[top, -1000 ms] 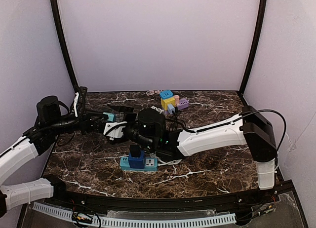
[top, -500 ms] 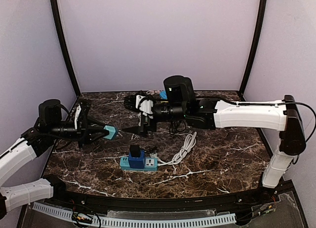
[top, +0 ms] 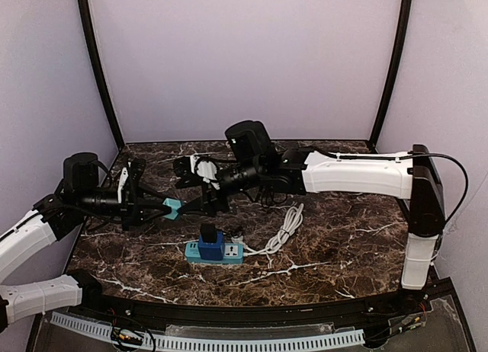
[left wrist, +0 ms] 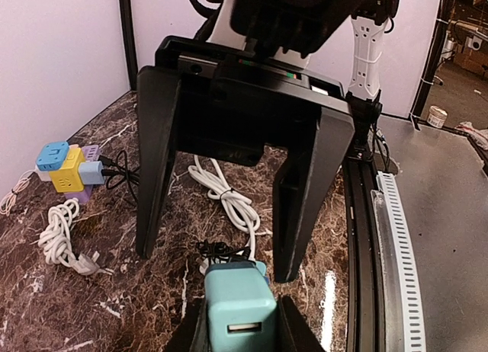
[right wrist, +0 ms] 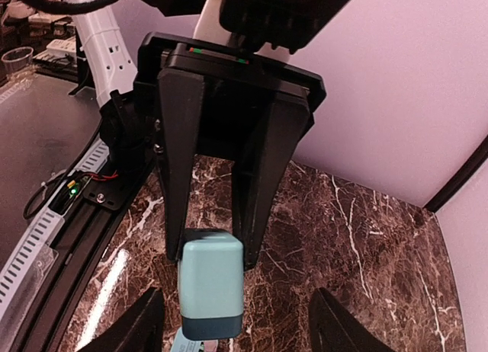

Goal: Insert the plug
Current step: Pick up the plug from the center of the board.

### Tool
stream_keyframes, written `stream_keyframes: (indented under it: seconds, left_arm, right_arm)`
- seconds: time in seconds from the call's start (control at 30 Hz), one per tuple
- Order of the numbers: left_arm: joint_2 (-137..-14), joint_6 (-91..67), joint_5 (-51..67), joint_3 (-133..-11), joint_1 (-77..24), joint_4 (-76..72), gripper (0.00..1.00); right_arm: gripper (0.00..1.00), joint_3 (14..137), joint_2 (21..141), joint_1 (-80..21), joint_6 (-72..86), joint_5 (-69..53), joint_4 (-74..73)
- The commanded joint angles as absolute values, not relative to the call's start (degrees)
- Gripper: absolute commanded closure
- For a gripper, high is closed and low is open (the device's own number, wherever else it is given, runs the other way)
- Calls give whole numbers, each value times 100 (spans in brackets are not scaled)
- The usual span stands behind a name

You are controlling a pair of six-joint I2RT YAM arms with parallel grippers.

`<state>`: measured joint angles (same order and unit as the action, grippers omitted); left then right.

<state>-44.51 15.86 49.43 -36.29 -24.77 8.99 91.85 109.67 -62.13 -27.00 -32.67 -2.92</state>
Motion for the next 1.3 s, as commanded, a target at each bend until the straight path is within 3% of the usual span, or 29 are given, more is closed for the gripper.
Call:
stream_keyframes:
  seconds: [0.0, 0.23, 0.6, 0.73, 1.0, 1.27]
  left_arm:
    - [-4464, 1699, 4885, -3735, -2537, 1002, 99]
    - [-4390, 1851, 4703, -3673, -2566, 966, 99]
    - [-3569, 4523, 3411, -3007, -3320, 883, 99]
    - [-3685, 3331, 2703, -2983, -3370, 286, 99]
    - [-3683, -351, 3087, -3047, -3366, -844, 99]
    - [-3707, -556, 3383, -3092, -3396, -1536, 99]
  right_arm:
    - [42, 9622, 11288, -6243, -2520, -3497, -584]
    - [41, 9744, 11363, -6249, -2513, -3524, -842]
    - [19, 8574, 10203, -6123, -1823, -2288, -877]
    - [18, 7919, 9862, -6112, -1385, -2127, -772]
    - [17, 7300, 9504, -6116, -1226, -2870, 635]
    - [18, 8167, 10278, -6114, -1306, -3380, 1001]
